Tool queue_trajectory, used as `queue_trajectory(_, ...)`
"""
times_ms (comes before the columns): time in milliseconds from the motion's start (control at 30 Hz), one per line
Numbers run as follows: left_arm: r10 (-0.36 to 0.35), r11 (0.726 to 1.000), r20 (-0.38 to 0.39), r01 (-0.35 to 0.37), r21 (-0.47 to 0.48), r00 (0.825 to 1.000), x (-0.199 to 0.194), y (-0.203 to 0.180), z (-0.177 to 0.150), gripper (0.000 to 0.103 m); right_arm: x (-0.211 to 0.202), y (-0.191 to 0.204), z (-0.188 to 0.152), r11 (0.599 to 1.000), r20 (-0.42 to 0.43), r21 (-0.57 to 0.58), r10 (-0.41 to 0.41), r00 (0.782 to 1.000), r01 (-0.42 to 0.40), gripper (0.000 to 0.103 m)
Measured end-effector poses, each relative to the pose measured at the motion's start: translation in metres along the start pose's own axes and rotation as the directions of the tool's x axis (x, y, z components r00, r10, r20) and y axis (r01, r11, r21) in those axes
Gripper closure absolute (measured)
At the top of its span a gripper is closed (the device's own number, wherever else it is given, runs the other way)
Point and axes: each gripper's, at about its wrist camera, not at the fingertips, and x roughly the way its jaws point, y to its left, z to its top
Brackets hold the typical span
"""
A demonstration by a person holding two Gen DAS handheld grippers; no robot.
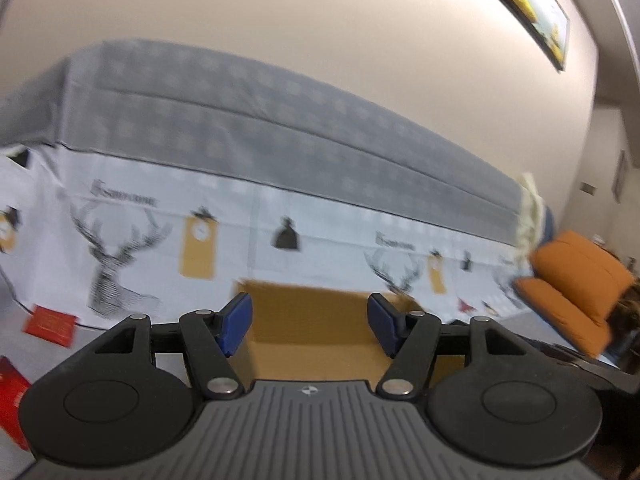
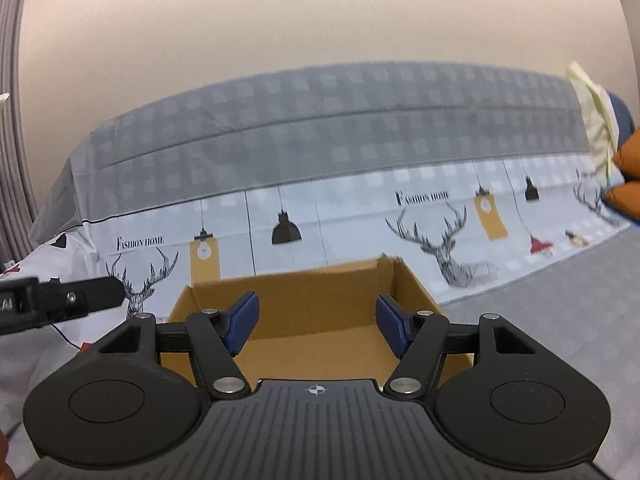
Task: Organize snacks
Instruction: 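Move the left tool over the red coffee pouch while the right tool moves toward the red packet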
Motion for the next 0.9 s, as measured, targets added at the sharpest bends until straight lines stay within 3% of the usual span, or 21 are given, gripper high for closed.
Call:
queue_trajectory(100,0.056,0.998,-0.022,-0.057,-0.027,0.998,0.002,0.015,0.005,0.034,0.0,0.015,-0.002,1.0,0.04,-0.015,-0.002,0.999,0.002,0.034)
queue_trajectory(233,0.101,0.983,-0.114,-0.117,-0.144,0.988,0.01,0.047,0.008,0.034,0.001,0.033,-0.002,0.999,0.057,-0.038,0.001,0.998,0.002,0.031)
queue_trajectory(300,0.122,0.967,-0.162,-0.154,-0.204,0.979,0.013,0.064,0.008,0.041,0.004,0.041,-0.003,0.999,0.033,-0.035,0.022,0.999,-0.021,0.03)
queue_trajectory(367,0.177,0.949,-0.179,-0.216,-0.229,0.968,0.013,0.08,0.008,0.045,0.006,0.048,-0.003,0.998,0.011,-0.027,0.052,0.999,-0.051,0.03)
queue_trajectory(467,0.296,0.91,-0.206,-0.341,-0.236,0.933,0.02,0.105,0.014,0.045,0.007,0.059,-0.004,0.995,-0.01,-0.029,0.1,0.995,-0.1,0.03)
queue_trajectory(533,0.371,0.853,-0.257,-0.437,-0.286,0.892,0.027,0.132,0.014,0.039,0.009,0.067,-0.004,0.991,-0.023,-0.033,0.129,0.991,-0.129,0.03)
queue_trajectory(567,0.412,0.806,-0.3,-0.498,-0.319,0.86,0.03,0.148,0.012,0.028,0.009,0.07,-0.005,0.989,-0.027,-0.036,0.14,0.99,-0.141,0.03)
queue_trajectory(600,0.451,0.748,-0.353,-0.563,-0.353,0.82,0.033,0.166,0.008,0.018,0.01,0.074,-0.005,0.987,-0.033,-0.038,0.153,0.988,-0.154,0.03)
queue_trajectory(667,0.507,0.626,-0.456,-0.676,-0.388,0.732,0.038,0.197,-0.001,0.016,0.013,0.08,-0.007,0.984,-0.051,-0.037,0.171,0.984,-0.173,0.03)
queue_trajectory(700,0.515,0.588,-0.491,-0.707,-0.393,0.702,0.041,0.209,-0.004,0.016,0.015,0.083,-0.008,0.983,-0.059,-0.035,0.18,0.982,-0.182,0.03)
queue_trajectory(733,0.517,0.559,-0.52,-0.728,-0.396,0.68,0.043,0.22,-0.008,0.016,0.016,0.086,-0.008,0.981,-0.063,-0.035,0.186,0.981,-0.188,0.029)
queue_trajectory(767,0.522,0.546,-0.529,-0.738,-0.396,0.67,0.045,0.228,-0.012,0.015,0.017,0.088,-0.009,0.98,-0.067,-0.033,0.193,0.979,-0.195,0.029)
queue_trajectory(800,0.535,0.546,-0.523,-0.744,-0.384,0.663,0.047,0.233,-0.015,0.01,0.019,0.091,-0.009,0.978,-0.071,-0.031,0.201,0.977,-0.204,0.029)
queue_trajectory(833,0.551,0.535,-0.534,-0.763,-0.364,0.641,0.05,0.238,-0.02,0.006,0.02,0.093,-0.009,0.978,-0.074,-0.029,0.206,0.976,-0.209,0.028)
queue_trajectory(867,0.55,0.508,-0.564,-0.783,-0.359,0.615,0.051,0.241,-0.024,0.005,0.021,0.095,-0.009,0.977,-0.076,-0.026,0.21,0.975,-0.213,0.027)
queue_trajectory(900,0.534,0.482,-0.592,-0.793,-0.373,0.603,0.052,0.246,-0.028,0.005,0.023,0.097,-0.009,0.976,-0.08,-0.019,0.215,0.973,-0.217,0.026)
